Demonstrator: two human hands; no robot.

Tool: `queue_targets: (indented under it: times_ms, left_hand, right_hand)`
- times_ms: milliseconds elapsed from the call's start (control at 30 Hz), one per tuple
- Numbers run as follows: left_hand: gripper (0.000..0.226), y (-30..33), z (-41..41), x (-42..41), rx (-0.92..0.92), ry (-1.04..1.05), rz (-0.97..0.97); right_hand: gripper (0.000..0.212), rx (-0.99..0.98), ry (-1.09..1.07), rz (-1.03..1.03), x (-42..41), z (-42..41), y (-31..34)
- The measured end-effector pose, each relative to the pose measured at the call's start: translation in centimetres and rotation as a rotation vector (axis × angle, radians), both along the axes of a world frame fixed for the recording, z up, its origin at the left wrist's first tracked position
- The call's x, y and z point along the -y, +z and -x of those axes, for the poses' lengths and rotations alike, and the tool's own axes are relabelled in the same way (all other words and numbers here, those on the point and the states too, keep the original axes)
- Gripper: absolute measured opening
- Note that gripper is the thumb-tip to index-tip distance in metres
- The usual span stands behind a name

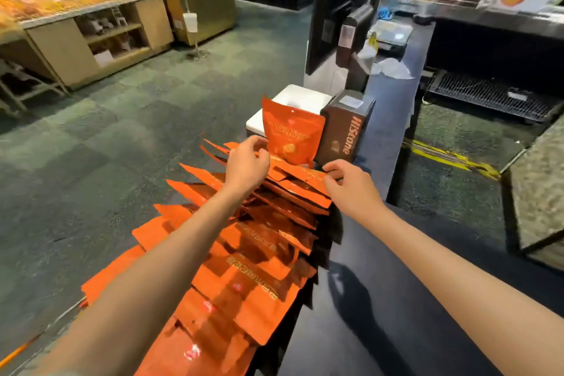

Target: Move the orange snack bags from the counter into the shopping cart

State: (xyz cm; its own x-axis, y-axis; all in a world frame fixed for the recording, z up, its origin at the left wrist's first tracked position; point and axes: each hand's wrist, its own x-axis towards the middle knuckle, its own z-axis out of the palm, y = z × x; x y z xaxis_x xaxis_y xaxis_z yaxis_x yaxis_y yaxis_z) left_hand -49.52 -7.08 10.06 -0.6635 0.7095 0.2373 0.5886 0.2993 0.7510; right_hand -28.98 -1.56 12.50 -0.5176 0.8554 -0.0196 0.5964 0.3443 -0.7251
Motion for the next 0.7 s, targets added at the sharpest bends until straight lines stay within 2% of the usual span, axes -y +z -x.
queue_targets:
  times_ms: [233, 367, 533, 700]
  left_hand:
    - [0.036, -1.7, 2.7, -8.9, 0.019, -0.067, 0.02]
    - [0.049, -2.8, 3.8, -12.7, -0.074, -0.159, 0.073]
    - [0.068, -4.3, 5.3, -16.4, -0.399, -0.289, 0.208]
    - [0.076, -4.7, 5.6, -19.0, -0.695, -0.355, 0.387]
  right_hand:
    - [0.044, 0.222, 0.085, 0.001, -5.8, 4.2, -4.7]
    - [0.053, 0.315, 0.165, 0.0, -7.8, 5.8, -7.7]
    - [0.056, 0.499, 0.301, -0.109, -9.6, 7.5, -10.2]
    - [0.038, 0.491, 0.318, -0.114, -10.8, 8.3, -11.2]
